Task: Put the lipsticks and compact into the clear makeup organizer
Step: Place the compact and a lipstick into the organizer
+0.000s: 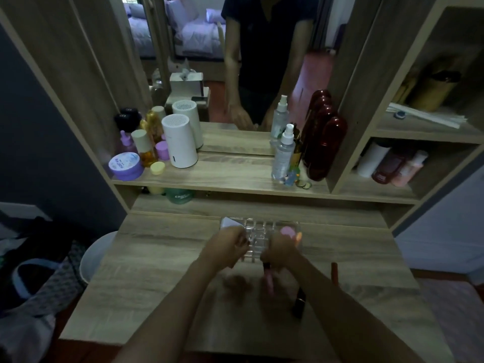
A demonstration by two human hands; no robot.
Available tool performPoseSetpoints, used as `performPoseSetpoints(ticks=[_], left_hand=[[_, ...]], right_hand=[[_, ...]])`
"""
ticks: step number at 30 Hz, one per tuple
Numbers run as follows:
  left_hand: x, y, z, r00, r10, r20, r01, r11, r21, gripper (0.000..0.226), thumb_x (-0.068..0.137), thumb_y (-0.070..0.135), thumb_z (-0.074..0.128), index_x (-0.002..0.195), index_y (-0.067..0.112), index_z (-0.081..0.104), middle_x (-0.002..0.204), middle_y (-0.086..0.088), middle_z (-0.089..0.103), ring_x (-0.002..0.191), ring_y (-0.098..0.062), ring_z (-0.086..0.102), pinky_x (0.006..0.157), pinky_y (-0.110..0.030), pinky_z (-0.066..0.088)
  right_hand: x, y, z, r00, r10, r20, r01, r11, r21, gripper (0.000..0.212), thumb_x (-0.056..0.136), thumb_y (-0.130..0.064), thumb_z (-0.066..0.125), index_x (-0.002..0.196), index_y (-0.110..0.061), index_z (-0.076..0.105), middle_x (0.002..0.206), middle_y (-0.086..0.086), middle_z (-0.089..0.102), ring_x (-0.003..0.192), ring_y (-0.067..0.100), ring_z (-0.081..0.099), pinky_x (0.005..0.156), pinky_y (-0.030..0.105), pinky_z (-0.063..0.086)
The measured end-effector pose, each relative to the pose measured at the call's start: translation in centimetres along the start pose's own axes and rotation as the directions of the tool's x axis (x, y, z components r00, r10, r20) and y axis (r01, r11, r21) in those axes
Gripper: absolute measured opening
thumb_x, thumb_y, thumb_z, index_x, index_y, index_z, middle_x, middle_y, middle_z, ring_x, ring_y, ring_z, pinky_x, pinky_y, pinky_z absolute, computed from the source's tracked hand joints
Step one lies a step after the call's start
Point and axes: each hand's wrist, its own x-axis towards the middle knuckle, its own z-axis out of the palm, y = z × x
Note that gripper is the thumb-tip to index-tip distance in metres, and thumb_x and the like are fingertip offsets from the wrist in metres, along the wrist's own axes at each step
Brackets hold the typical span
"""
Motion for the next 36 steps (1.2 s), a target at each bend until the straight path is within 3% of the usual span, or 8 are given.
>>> performPoseSetpoints(ticks=[3,7,9,12,17,24,28,36], left_hand=[[2.4,0.8,-1.7,0.991,-0.032,-0.129,0.012,0.988,-0.154,0.015,0.079,0.013,0.067,0.091,0.006,0.062,0.085,-0.016,0.069,0.08,-0.029,0.064,0.075,-0.046,0.056],[4.8,1.8,-2.5,0.968,-0.045,-0.246,-0.019,0.968,-0.252,0.017,0.073,0.002,0.068,0.089,0.006,0.062,0.081,-0.018,0.07,0.077,-0.027,0.065,0.075,-0.04,0.056],[5.6,1.6,-2.4,0.964,-0.066,-0.259,-0.012,0.957,-0.288,0.018,0.073,-0.002,0.068,0.089,0.006,0.064,0.08,-0.012,0.069,0.07,-0.016,0.065,0.072,-0.019,0.054],[6.2,1.4,-2.1,0.963,-0.088,-0.255,0.004,0.951,-0.31,0.019,0.074,-0.005,0.067,0.088,0.007,0.064,0.078,0.001,0.063,0.067,-0.005,0.058,0.061,0.004,0.043],[6.7,0.6,-1.5,0.972,-0.076,-0.224,0.022,0.972,-0.233,0.015,0.074,0.002,0.067,0.089,0.005,0.063,0.086,-0.015,0.07,0.08,-0.024,0.062,0.073,-0.033,0.051],[7.0,-0.3,-0.5,0.978,-0.093,-0.189,0.04,0.964,-0.263,0.017,0.072,-0.002,0.066,0.087,0.007,0.063,0.075,-0.005,0.065,0.07,-0.014,0.057,0.056,-0.005,0.038],[6.9,-0.6,0.1,0.982,-0.116,-0.148,0.077,0.966,-0.246,0.017,0.073,0.0,0.067,0.087,0.009,0.062,0.072,0.008,0.059,0.065,-0.006,0.053,0.058,0.004,0.039],[6.8,-0.9,1.1,0.982,-0.132,-0.134,0.103,0.974,-0.203,0.027,0.071,-0.001,0.065,0.097,0.005,0.065,0.094,-0.014,0.07,0.079,-0.018,0.058,0.06,-0.014,0.031]], right_hand=[[0.9,-1.1,-2.9,0.982,-0.023,-0.189,0.051,0.989,0.142,0.005,0.079,-0.014,0.065,0.082,-0.01,0.064,0.099,0.016,0.07,0.097,0.029,0.065,0.074,0.028,0.044],[1.6,-2.3,-5.1,0.904,-0.074,-0.421,0.165,0.969,0.182,0.011,0.082,-0.009,0.062,0.092,-0.007,0.066,0.094,0.015,0.07,0.09,0.028,0.064,0.07,0.028,0.045],[1.8,-2.5,-5.3,0.887,-0.097,-0.452,0.186,0.97,0.156,0.012,0.084,-0.009,0.061,0.094,-0.008,0.067,0.096,0.015,0.07,0.092,0.029,0.064,0.075,0.031,0.049],[2.3,-2.1,-4.9,0.893,-0.114,-0.436,0.181,0.977,0.115,0.014,0.086,-0.012,0.061,0.099,-0.009,0.065,0.101,0.016,0.07,0.096,0.03,0.064,0.082,0.037,0.054],[3.2,-1.8,-4.3,0.915,-0.126,-0.384,0.181,0.978,0.108,0.018,0.088,-0.012,0.059,0.106,-0.013,0.063,0.102,0.012,0.07,0.097,0.029,0.064,0.083,0.037,0.054],[4.0,-1.6,-3.6,0.933,-0.169,-0.316,0.195,0.979,0.053,0.018,0.086,-0.011,0.059,0.103,-0.013,0.064,0.103,0.013,0.069,0.097,0.03,0.064,0.085,0.044,0.055],[4.5,-1.2,-2.8,0.936,-0.187,-0.298,0.213,0.975,0.056,0.017,0.087,-0.009,0.059,0.103,-0.013,0.064,0.101,0.011,0.07,0.095,0.027,0.065,0.079,0.033,0.052],[4.9,-0.7,-2.1,0.925,-0.202,-0.323,0.232,0.971,0.057,0.017,0.087,-0.012,0.061,0.104,-0.013,0.064,0.101,0.009,0.07,0.094,0.024,0.065,0.07,0.023,0.039]])
